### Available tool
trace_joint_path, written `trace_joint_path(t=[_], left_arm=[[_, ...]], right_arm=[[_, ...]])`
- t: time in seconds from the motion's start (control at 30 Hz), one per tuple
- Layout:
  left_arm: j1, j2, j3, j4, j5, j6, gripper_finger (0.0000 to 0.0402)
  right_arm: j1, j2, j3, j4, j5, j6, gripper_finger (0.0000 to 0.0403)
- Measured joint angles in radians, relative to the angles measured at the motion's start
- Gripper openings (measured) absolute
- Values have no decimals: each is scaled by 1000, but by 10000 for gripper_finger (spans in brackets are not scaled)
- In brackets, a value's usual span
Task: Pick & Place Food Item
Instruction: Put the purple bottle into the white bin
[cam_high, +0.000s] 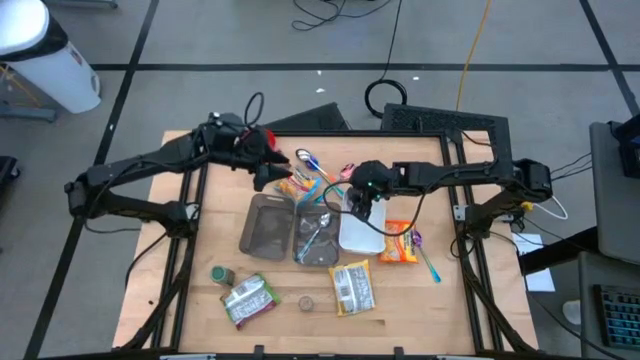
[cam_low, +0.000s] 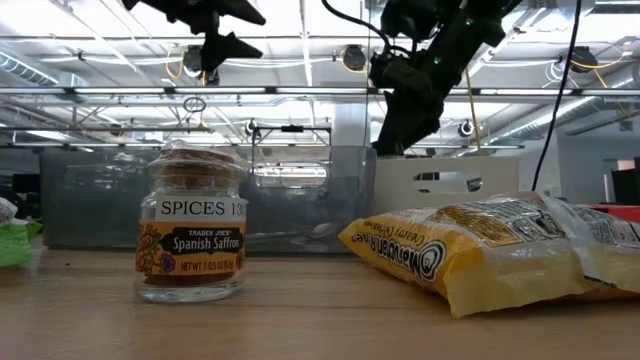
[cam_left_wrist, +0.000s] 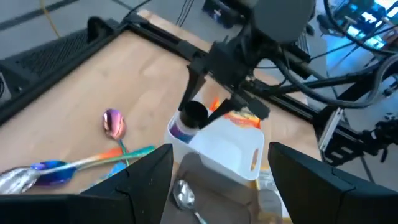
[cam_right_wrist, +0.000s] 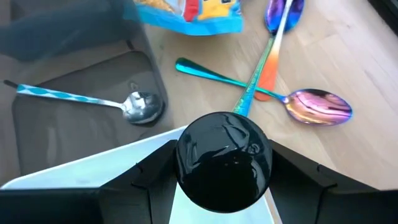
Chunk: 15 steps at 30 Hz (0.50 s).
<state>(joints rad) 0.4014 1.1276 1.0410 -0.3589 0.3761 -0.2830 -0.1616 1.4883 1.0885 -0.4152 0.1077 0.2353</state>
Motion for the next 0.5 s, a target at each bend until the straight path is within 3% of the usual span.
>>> trace_joint_path(t=[0.5], left_arm=[[-9,3,-10,39,-2,-16,273]], right_arm=[[0,49,0,27,-3,-22,199]])
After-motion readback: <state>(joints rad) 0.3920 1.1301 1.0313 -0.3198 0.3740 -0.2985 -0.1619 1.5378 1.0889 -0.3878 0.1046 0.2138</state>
